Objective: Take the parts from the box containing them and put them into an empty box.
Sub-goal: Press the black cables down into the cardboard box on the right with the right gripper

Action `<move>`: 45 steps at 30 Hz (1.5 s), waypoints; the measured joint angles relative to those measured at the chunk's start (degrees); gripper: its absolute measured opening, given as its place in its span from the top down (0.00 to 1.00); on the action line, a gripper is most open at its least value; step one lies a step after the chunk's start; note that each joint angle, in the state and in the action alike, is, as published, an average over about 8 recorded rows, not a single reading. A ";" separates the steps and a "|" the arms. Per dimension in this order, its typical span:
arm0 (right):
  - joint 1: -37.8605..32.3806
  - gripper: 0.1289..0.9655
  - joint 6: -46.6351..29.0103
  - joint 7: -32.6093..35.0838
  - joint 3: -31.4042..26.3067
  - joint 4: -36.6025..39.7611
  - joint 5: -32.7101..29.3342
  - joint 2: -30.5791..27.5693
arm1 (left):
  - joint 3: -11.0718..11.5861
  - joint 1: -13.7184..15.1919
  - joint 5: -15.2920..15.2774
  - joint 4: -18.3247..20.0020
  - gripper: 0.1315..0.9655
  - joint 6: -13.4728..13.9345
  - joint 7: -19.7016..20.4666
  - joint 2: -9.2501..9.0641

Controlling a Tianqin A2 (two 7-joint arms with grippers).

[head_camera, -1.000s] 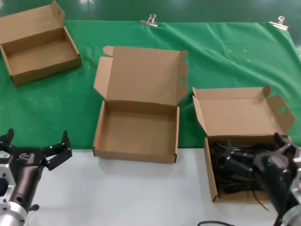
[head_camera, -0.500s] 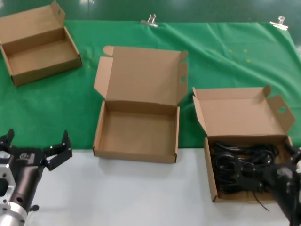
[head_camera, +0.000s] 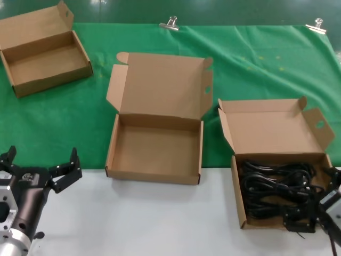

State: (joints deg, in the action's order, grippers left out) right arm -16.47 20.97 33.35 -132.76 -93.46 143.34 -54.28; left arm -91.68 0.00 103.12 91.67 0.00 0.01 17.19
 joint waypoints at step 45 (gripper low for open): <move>-26.39 0.05 -4.30 29.63 -24.97 16.23 14.39 2.69 | 0.00 0.00 0.00 0.00 0.00 0.00 0.00 0.00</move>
State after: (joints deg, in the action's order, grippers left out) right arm -42.85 16.67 62.98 -157.73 -77.23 157.73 -51.59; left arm -91.68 0.00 103.12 91.67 0.00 0.01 17.19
